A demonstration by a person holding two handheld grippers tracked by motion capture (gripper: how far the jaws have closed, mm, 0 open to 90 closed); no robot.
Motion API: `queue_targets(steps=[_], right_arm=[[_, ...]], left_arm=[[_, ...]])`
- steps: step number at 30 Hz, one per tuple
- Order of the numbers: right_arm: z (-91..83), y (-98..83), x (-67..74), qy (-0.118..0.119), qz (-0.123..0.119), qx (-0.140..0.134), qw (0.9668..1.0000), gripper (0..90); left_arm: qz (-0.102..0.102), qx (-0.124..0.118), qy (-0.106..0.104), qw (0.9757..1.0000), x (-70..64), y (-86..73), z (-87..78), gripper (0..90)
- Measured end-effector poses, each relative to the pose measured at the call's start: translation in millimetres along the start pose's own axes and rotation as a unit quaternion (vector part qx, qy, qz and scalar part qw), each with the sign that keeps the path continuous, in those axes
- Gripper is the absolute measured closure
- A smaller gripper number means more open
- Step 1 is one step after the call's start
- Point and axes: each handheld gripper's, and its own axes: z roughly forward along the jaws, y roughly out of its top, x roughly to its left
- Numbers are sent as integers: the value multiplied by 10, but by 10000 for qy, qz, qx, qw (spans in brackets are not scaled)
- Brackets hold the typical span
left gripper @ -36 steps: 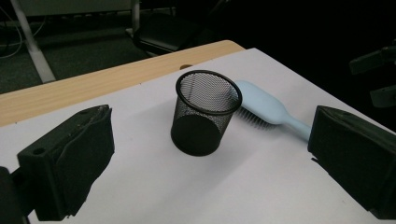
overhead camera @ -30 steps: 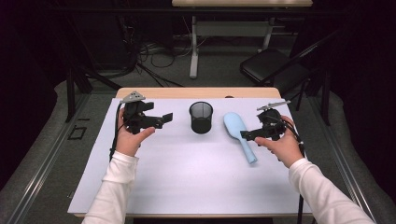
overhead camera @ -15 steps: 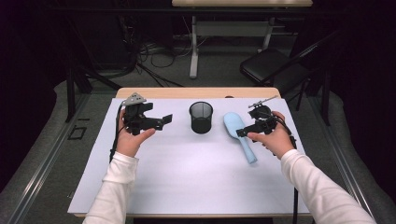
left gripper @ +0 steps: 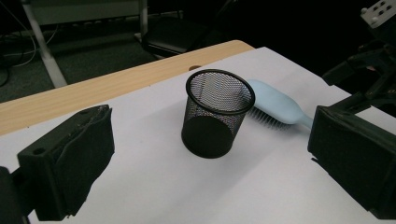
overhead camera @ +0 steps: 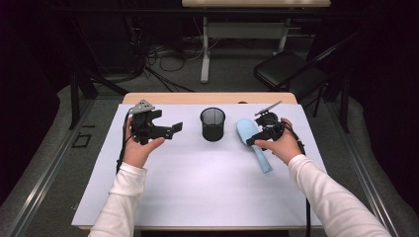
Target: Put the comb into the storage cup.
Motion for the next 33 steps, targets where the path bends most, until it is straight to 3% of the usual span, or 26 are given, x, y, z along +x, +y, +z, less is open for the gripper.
queue_targets(steps=[13,19,30,31,32,33], right_arm=[[183,10,-3,-60,-47,367,9993,142],[300,-14,0,-40,-54,547,9985,214],[416,-68,1,-152,84,836,9963,257],[442,-85,6,-115,183,724,9971,257],[439,-85,10,-159,214,807,9964,257],[450,-88,-3,-153,134,797,9966,257]], left_arm=[[-29,-24,-33,10000,-6,-5,-11,6],[-28,-16,-14,10000,3,-14,-13,6],[-23,3,-19,10000,0,-18,-11,6],[-26,1,-19,10000,0,-18,-11,6],[-26,1,-23,10000,1,-18,-11,6],[-26,0,-23,10000,1,-19,-11,6]])
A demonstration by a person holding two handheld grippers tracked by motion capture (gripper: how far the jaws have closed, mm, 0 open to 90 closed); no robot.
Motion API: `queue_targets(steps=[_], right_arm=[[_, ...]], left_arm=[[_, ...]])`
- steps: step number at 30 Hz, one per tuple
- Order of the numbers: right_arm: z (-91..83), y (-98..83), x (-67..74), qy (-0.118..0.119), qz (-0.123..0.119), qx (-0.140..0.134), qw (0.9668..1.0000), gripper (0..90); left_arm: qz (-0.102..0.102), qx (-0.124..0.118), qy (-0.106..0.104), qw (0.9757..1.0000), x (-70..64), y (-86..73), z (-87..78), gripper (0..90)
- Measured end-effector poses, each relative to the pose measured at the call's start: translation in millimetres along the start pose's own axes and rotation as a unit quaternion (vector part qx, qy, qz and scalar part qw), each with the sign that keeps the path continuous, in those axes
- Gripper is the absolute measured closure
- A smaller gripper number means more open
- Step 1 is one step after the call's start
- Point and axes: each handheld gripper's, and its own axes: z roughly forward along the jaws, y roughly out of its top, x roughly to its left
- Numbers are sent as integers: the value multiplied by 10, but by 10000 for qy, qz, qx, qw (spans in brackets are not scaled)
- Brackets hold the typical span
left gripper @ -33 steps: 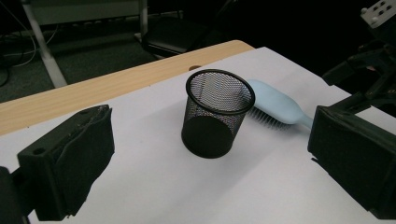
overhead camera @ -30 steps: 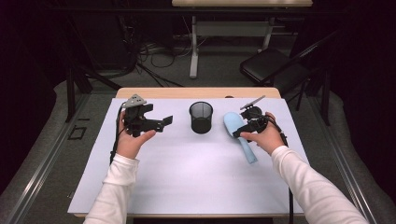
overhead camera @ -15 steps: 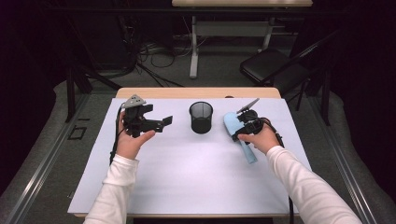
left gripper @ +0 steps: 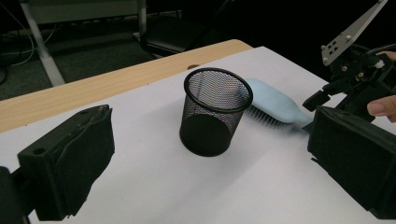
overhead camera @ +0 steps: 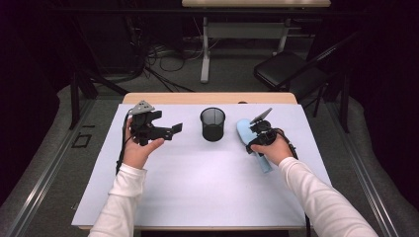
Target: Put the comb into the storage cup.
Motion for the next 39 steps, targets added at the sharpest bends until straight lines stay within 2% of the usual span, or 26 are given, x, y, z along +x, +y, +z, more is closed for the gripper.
queue_targets(steps=[7,8,9,11,13,14,15,20,21,22,23,24,27,28,30,31,33,34,37,38,39], right_arm=[[30,-1,-12,21,128,65,9999,257],[29,-2,-1,25,278,118,9995,257],[28,5,-21,22,191,155,9997,259],[36,2,-25,39,245,94,9996,268],[37,4,-34,81,383,97,9992,284],[27,9,-37,66,388,204,9990,299],[43,3,-38,134,448,122,9988,308],[56,1,-54,129,413,132,9990,342],[65,-3,-57,177,484,107,9986,343],[55,0,-62,163,497,213,9984,344],[71,-5,-58,186,549,124,9982,347],[66,-3,-57,147,573,222,9980,350],[81,-10,-62,194,634,202,9976,358],[76,-9,-57,144,776,304,9964,371],[83,-13,-66,175,802,284,9962,390],[76,-12,-59,163,890,354,9953,395],[74,-11,-74,129,806,416,9958,407],[86,-19,-77,185,854,310,9957,412],[77,-15,-90,133,838,364,9957,432],[90,-22,-96,193,863,271,9957,438],[91,-21,-98,211,880,289,9955,449]], left_arm=[[-4,1,3,10000,5,-2,0,6],[-4,1,3,10000,5,-2,0,6],[-11,0,1,10000,5,-2,-2,6],[-11,-2,4,10000,5,-2,-3,6],[-6,-4,-1,10000,2,-2,-3,6],[-9,-4,-1,10000,2,-2,-2,6],[-11,-3,-1,10000,3,-2,-3,6],[-15,2,-3,10000,5,-3,-2,6],[-15,-1,-2,10000,4,-3,-3,6],[-16,-1,-3,10000,5,-3,-3,6],[-16,-1,-3,10000,5,-3,-3,6],[-17,4,-2,10000,6,-3,-2,6],[-18,10,-2,10000,7,-5,0,6],[-17,12,1,10000,9,-6,-1,6],[-19,11,1,10000,11,-6,-2,6],[-19,11,1,10000,11,-6,-3,6],[-22,14,3,10000,12,-7,-3,6],[-23,13,3,10000,13,-8,-2,6],[-31,14,8,10000,12,-9,0,6],[-30,18,10,10000,13,-8,0,6],[-35,16,15,10000,13,-9,0,6]])
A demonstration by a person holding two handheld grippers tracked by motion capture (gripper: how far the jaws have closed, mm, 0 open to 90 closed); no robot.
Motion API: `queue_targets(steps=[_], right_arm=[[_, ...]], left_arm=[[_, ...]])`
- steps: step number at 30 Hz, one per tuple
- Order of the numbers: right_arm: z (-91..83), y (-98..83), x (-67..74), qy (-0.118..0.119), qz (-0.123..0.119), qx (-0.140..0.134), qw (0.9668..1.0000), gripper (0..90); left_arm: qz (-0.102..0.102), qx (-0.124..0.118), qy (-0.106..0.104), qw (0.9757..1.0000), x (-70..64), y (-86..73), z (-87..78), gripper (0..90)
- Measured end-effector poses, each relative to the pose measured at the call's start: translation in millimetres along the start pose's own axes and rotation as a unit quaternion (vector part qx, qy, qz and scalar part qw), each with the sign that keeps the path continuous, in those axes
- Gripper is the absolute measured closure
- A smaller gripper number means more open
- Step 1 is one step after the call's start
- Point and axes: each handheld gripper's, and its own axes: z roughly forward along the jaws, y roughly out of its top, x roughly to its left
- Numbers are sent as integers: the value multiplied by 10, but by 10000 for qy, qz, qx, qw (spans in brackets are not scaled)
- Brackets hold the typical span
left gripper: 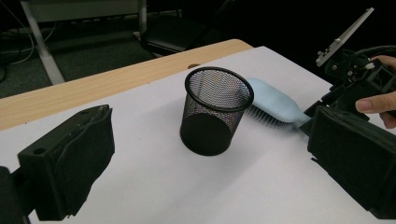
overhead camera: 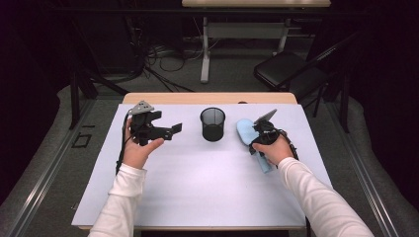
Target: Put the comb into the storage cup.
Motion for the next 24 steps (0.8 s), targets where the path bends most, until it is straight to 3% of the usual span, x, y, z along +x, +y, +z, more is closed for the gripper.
queue_targets(steps=[24], right_arm=[[33,16,0,-111,12,-80,9999,536]], left_arm=[[-61,-12,14,10000,24,-3,-9,7]])
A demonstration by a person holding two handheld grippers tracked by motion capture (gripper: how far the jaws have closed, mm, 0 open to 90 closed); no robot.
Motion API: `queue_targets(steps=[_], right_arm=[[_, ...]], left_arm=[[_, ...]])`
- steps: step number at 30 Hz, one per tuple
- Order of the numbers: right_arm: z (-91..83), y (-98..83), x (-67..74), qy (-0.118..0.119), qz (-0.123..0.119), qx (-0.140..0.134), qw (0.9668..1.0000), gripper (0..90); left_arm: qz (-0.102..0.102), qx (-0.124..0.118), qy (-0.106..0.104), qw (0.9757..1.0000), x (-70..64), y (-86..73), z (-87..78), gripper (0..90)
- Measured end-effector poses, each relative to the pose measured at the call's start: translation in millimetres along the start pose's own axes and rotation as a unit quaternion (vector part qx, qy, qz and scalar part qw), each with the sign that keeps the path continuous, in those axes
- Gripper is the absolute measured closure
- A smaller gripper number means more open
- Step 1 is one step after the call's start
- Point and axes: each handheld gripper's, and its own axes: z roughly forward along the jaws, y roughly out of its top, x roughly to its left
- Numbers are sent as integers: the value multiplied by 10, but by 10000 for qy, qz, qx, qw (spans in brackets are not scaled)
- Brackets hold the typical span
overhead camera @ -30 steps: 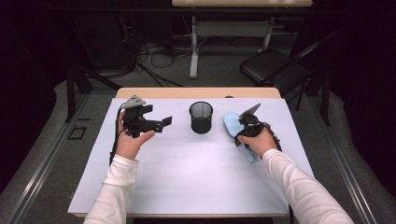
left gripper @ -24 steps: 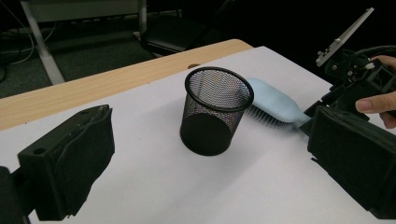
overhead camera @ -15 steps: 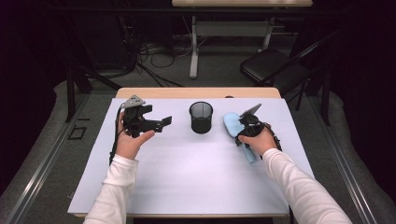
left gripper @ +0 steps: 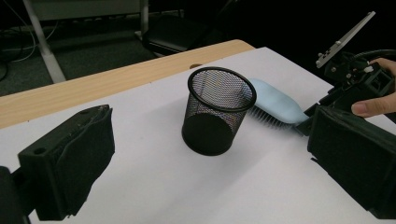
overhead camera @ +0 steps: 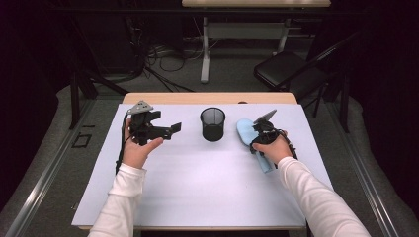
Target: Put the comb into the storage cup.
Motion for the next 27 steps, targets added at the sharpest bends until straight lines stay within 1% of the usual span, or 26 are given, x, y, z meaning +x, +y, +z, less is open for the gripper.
queue_targets(steps=[3,4,5,6,11,16,17,18,19,22,23,24,27], right_arm=[[8,3,-1,-3,11,-46,10000,553],[19,-2,2,78,108,-123,9998,555],[33,-5,0,138,136,-215,9996,558],[16,5,2,46,81,-76,9999,561],[20,9,11,30,-1,-54,10000,590],[39,11,15,49,1,31,10000,595],[36,12,21,23,19,84,10000,601],[38,15,19,15,-32,118,9999,603],[48,10,22,43,-10,61,10000,606],[53,11,25,53,-15,56,10000,610],[49,15,29,-3,-42,148,9999,617],[50,16,35,-23,-33,176,9998,620],[54,16,39,-9,-40,138,9999,633]], left_arm=[[-2,2,2,10000,4,-1,0,7],[-3,2,5,10000,5,-1,-1,7],[-5,2,6,10000,6,-2,-1,7],[-7,4,8,10000,7,-2,-1,7],[-27,3,12,10000,14,-3,-3,8],[-50,-13,17,10000,19,-3,-5,8],[-52,-14,19,10000,20,-3,-6,8],[-52,-14,19,10000,20,-3,-6,8],[-49,-12,19,10000,20,-4,-5,8],[-48,-12,17,10000,20,-4,-4,8],[-47,-10,17,10000,20,-4,-4,8],[-48,-12,19,10000,20,-4,-5,8],[-50,-20,19,10000,20,-4,-7,8]])
